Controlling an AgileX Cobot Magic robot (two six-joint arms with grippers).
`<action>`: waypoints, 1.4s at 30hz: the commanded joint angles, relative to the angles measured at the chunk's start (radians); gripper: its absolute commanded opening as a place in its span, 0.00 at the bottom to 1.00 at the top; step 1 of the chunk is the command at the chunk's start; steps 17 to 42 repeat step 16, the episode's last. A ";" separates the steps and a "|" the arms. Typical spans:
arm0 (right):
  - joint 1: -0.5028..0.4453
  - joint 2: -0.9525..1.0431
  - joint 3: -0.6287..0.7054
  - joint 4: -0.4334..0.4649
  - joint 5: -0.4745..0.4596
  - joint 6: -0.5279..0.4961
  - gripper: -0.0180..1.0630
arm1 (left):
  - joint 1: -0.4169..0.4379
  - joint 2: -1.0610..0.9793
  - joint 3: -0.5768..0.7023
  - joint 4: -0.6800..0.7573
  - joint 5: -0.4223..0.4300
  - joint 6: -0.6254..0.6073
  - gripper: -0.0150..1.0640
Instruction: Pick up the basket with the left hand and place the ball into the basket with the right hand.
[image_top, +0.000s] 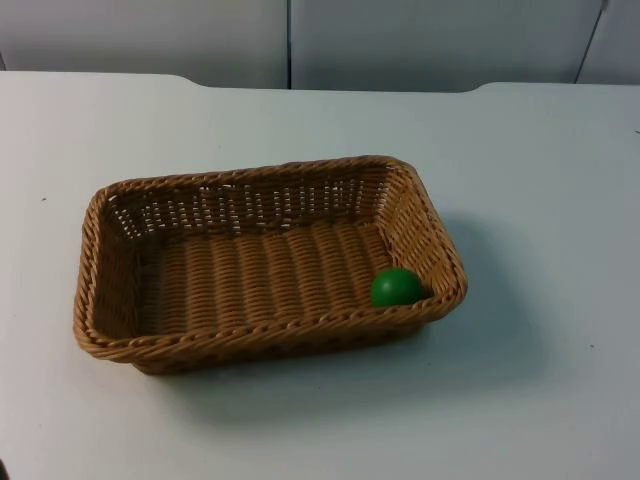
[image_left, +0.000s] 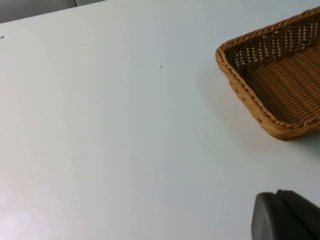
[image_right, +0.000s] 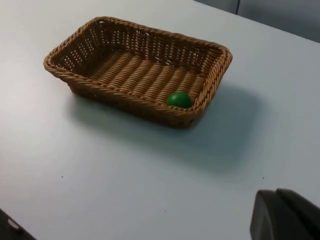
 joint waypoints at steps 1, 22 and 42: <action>-0.002 -0.003 0.006 0.005 -0.009 0.005 0.01 | 0.000 -0.005 0.011 -0.001 -0.044 0.001 0.01; -0.385 -0.003 0.006 0.005 -0.009 0.005 0.01 | 0.000 -0.005 0.045 0.005 -0.119 -0.012 0.01; -0.385 -0.003 0.006 0.005 -0.009 0.005 0.01 | 0.000 -0.005 0.045 0.005 -0.119 -0.012 0.01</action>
